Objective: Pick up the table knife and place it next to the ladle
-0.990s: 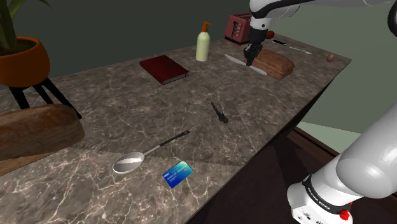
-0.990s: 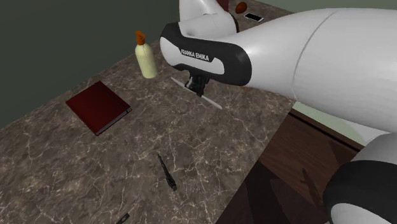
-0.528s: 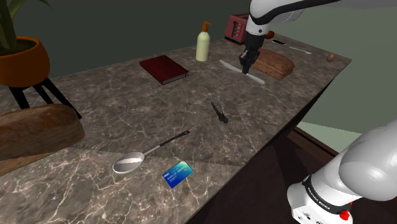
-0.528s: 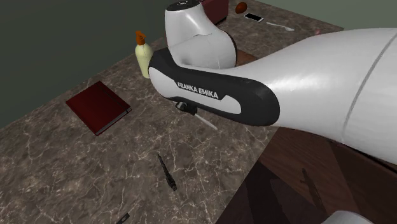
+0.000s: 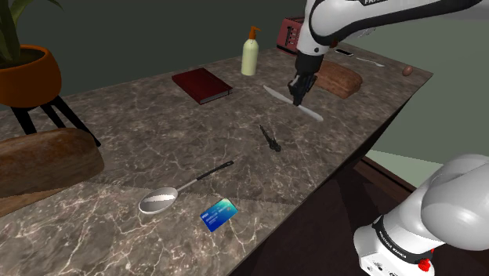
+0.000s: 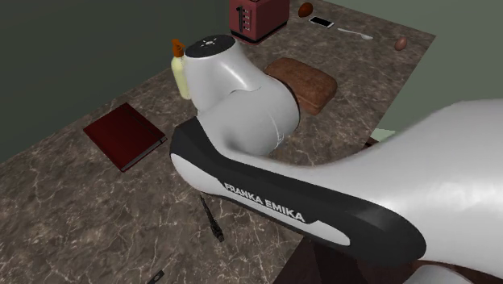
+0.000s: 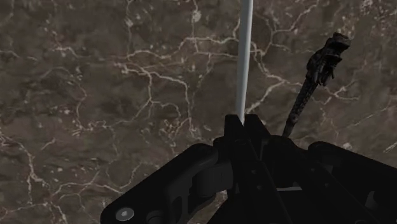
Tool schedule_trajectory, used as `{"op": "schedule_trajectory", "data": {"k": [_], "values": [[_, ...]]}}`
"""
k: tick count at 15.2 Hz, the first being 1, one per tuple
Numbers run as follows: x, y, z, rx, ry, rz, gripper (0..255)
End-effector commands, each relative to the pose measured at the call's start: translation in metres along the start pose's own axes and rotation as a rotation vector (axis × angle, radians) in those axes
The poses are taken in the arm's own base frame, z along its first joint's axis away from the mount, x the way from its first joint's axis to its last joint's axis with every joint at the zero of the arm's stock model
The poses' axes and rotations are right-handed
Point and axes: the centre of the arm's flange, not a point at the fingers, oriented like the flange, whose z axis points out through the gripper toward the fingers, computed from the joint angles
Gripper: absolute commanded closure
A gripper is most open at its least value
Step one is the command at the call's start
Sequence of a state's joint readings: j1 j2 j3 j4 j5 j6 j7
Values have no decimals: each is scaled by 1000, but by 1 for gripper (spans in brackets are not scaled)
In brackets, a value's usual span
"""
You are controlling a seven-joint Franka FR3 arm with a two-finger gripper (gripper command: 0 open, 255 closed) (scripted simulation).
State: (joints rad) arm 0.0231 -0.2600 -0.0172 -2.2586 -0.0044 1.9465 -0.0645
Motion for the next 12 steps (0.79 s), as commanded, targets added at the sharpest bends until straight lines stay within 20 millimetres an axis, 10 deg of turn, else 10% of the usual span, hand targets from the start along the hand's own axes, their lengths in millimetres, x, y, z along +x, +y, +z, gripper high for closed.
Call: {"op": "schedule_trajectory", "data": {"k": [1,12], "values": [[-12,-24,-3,-1,0,1,255],[-75,-155,1,-1,0,1,255]]}}
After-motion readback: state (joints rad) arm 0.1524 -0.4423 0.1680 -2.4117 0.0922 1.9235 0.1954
